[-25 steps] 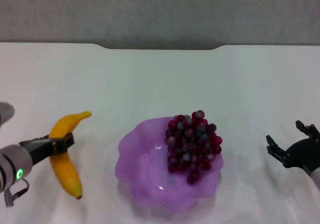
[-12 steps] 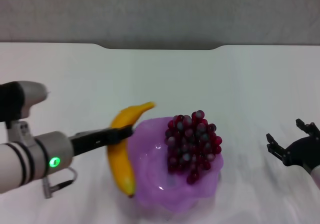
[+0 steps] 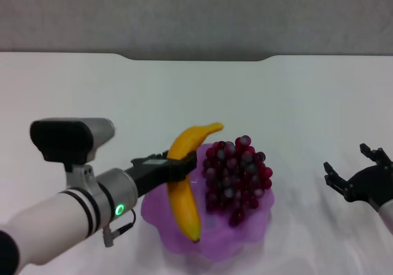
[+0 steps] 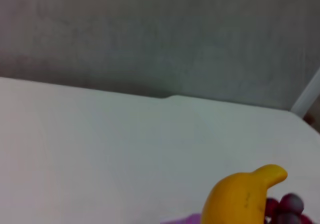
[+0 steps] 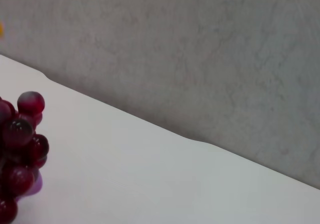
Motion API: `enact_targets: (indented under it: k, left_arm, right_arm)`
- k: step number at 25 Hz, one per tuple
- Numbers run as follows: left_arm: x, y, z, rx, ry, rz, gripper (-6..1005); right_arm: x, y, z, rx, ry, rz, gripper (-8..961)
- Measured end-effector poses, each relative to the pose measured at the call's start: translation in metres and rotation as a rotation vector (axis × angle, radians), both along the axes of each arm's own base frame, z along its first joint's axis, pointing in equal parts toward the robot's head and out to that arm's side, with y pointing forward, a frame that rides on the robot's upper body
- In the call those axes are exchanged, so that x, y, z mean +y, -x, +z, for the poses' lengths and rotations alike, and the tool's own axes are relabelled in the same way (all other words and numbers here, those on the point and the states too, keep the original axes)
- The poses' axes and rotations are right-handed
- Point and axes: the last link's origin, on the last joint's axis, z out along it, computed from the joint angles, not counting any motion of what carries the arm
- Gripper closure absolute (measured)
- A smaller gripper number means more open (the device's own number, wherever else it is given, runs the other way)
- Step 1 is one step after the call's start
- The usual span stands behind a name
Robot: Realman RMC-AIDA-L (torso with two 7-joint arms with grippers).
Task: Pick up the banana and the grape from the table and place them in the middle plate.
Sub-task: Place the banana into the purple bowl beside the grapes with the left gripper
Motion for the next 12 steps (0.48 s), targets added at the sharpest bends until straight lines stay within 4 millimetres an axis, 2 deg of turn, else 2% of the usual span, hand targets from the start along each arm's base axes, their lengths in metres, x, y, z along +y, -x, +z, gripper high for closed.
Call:
enact_targets:
  k: [6, 12]
  left_arm:
    - [0.009, 0.014, -0.012, 0.001, -0.007, 0.071, 381]
    - [0.010, 0.018, -0.017, 0.033, -0.041, 0.069, 368]
  right_arm:
    - [0.002, 0.003, -0.001, -0.003, 0.006, 0.012, 74]
    - [0.003, 0.005, -0.002, 0.000, 0.005, 0.018, 74]
